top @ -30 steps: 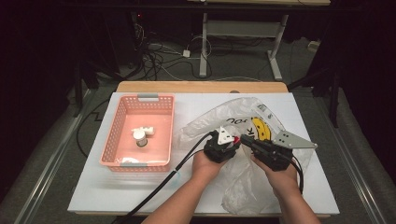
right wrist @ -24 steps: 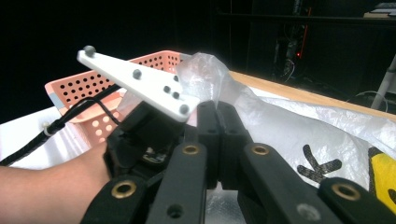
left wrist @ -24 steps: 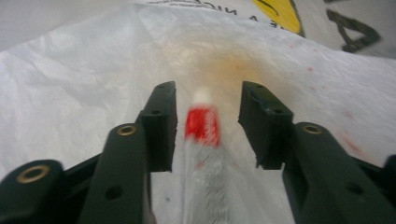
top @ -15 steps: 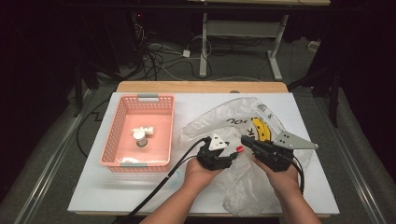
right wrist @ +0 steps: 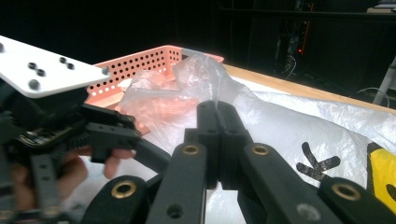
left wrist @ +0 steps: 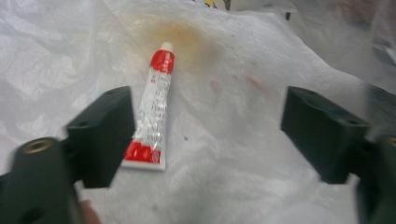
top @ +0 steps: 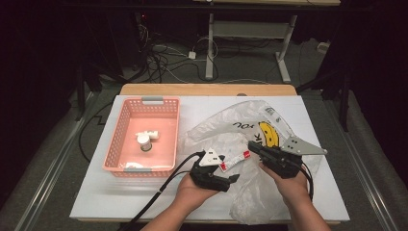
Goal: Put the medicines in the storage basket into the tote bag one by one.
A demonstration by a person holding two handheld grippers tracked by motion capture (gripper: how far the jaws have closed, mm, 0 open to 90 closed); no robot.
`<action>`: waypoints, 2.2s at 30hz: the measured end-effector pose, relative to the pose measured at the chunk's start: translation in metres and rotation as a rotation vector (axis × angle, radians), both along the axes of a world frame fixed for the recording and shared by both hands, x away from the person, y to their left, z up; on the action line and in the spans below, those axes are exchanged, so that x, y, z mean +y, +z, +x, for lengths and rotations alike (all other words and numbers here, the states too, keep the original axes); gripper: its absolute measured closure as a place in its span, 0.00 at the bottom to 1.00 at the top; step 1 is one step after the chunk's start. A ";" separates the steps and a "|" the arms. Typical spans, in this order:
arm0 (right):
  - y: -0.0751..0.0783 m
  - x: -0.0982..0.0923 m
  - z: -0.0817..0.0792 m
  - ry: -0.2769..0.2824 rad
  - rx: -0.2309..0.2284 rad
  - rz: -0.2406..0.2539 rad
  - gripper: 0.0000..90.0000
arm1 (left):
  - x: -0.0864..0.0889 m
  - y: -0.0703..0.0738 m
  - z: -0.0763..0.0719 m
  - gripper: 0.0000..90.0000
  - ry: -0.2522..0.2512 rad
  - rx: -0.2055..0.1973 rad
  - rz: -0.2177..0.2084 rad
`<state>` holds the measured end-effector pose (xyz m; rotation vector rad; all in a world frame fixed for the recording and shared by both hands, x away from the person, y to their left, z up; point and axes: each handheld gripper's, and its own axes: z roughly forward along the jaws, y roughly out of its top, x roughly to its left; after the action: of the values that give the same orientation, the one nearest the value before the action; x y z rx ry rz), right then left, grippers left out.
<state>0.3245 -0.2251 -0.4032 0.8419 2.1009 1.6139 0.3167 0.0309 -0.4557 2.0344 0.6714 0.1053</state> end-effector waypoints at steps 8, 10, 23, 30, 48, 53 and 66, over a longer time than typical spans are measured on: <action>0.001 -0.001 0.000 -0.005 -0.001 0.003 1.00 | 0.026 0.009 -0.018 0.02 0.038 -0.010 0.001; 0.001 -0.001 0.000 -0.007 0.000 0.002 1.00 | 0.032 0.011 -0.021 0.00 0.045 -0.015 -0.007; 0.000 -0.002 -0.001 -0.007 0.002 -0.004 1.00 | 0.059 0.014 -0.028 0.00 0.087 -0.014 0.015; 0.000 -0.003 -0.001 -0.008 0.001 -0.002 1.00 | 0.082 0.026 -0.027 0.00 0.128 -0.014 0.008; -0.001 -0.007 -0.001 -0.017 0.007 0.001 1.00 | 0.152 0.034 -0.005 0.00 0.335 0.001 0.072; -0.002 -0.007 -0.001 -0.016 0.009 0.003 1.00 | 0.166 0.035 -0.002 0.00 0.374 0.006 0.081; -0.002 -0.008 -0.001 -0.015 0.009 0.004 1.00 | 0.203 0.034 0.003 0.00 0.477 0.015 0.081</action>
<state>0.3235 -0.2333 -0.4050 0.8663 2.0932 1.6101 0.3197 0.2343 -0.4215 1.9147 1.1672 0.4003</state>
